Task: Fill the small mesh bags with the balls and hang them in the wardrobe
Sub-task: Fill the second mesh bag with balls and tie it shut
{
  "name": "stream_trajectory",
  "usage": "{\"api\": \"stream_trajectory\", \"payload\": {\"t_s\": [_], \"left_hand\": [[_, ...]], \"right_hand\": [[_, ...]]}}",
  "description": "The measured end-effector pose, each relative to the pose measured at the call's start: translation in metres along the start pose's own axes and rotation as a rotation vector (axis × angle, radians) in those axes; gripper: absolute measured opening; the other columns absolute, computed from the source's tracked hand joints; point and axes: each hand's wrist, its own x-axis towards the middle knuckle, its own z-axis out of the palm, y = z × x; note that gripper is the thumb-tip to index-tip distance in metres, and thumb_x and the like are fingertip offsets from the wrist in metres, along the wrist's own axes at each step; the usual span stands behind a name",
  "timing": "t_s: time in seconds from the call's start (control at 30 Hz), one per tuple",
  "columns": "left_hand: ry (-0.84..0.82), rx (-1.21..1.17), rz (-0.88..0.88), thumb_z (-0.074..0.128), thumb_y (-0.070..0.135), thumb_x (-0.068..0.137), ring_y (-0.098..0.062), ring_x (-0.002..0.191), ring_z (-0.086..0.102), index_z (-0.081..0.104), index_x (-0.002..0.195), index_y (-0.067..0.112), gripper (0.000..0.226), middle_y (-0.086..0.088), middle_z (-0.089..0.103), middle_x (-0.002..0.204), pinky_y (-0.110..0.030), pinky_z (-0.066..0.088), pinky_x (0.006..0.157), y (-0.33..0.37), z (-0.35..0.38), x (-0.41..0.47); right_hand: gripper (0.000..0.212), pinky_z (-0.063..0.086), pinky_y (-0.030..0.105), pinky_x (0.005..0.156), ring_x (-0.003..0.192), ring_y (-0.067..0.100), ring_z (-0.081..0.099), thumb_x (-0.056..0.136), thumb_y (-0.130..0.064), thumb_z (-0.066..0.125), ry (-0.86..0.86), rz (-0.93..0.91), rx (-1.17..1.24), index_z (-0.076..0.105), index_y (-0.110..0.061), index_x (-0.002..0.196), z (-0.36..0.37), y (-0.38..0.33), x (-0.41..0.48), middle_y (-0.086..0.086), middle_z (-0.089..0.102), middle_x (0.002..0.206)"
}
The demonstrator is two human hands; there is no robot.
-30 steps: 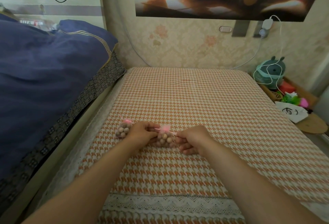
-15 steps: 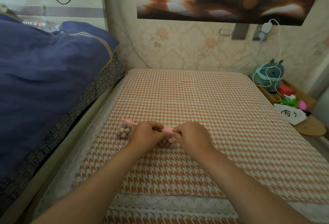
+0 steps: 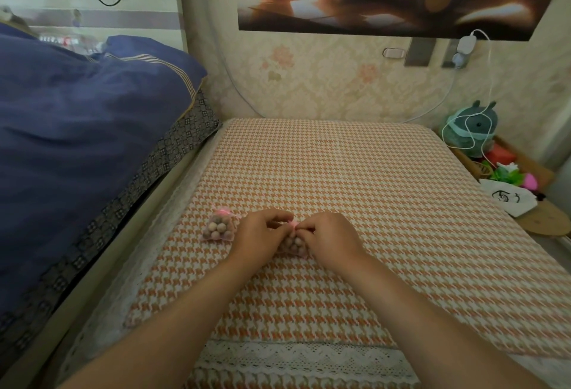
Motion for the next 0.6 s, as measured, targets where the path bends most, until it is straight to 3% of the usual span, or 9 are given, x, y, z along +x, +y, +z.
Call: {"api": "stream_trajectory", "payload": {"t_s": [0.13, 0.3, 0.37, 0.43, 0.6], "left_hand": [[0.086, -0.153, -0.098, 0.072, 0.009, 0.086, 0.006, 0.086, 0.067, 0.078, 0.094, 0.023, 0.017, 0.015, 0.074, 0.091, -0.013, 0.053, 0.078, 0.0, 0.009, 0.002], [0.099, -0.252, -0.181, 0.076, 0.016, 0.085, 0.002, 0.073, 0.069, 0.061, 0.108, 0.025, 0.029, 0.005, 0.076, 0.08, -0.011, 0.051, 0.061, 0.009, 0.014, 0.0], [0.098, -0.234, -0.225, 0.077, 0.02, 0.084, 0.002, 0.074, 0.069, 0.059, 0.108, 0.027, 0.031, 0.006, 0.075, 0.08, -0.012, 0.05, 0.062, 0.011, 0.016, 0.001], [0.088, -0.167, -0.228, 0.078, 0.021, 0.082, 0.003, 0.073, 0.068, 0.068, 0.099, 0.022, 0.019, 0.008, 0.074, 0.079, -0.007, 0.048, 0.059, 0.011, 0.016, 0.003], [0.028, -0.035, -0.203, 0.073, 0.021, 0.083, 0.004, 0.064, 0.065, 0.075, 0.087, 0.026, 0.007, 0.013, 0.071, 0.073, -0.008, 0.046, 0.053, 0.017, 0.014, 0.005]], "right_hand": [[0.021, 0.058, 0.029, 0.07, 0.077, 0.005, 0.07, 0.098, -0.03, 0.061, -0.018, 0.033, 0.051, 0.081, -0.03, 0.094, 0.0, 0.002, 0.002, -0.011, 0.078, 0.084], [0.022, 0.058, 0.036, 0.074, 0.074, 0.007, 0.068, 0.098, -0.029, 0.061, -0.055, 0.013, 0.05, 0.081, -0.027, 0.092, -0.004, 0.006, 0.004, -0.008, 0.076, 0.082], [0.023, 0.058, 0.04, 0.074, 0.075, 0.012, 0.067, 0.099, -0.028, 0.059, -0.084, -0.01, 0.026, 0.081, -0.026, 0.092, -0.007, 0.008, 0.005, -0.006, 0.075, 0.082], [0.024, 0.057, 0.044, 0.075, 0.078, 0.016, 0.066, 0.1, -0.028, 0.057, -0.122, -0.038, -0.009, 0.079, -0.024, 0.093, -0.011, 0.01, 0.005, -0.005, 0.072, 0.083], [0.023, 0.056, 0.038, 0.08, 0.092, 0.018, 0.068, 0.102, -0.033, 0.056, -0.128, -0.129, -0.203, 0.076, -0.032, 0.113, -0.025, 0.008, 0.001, -0.005, 0.075, 0.101]]}}
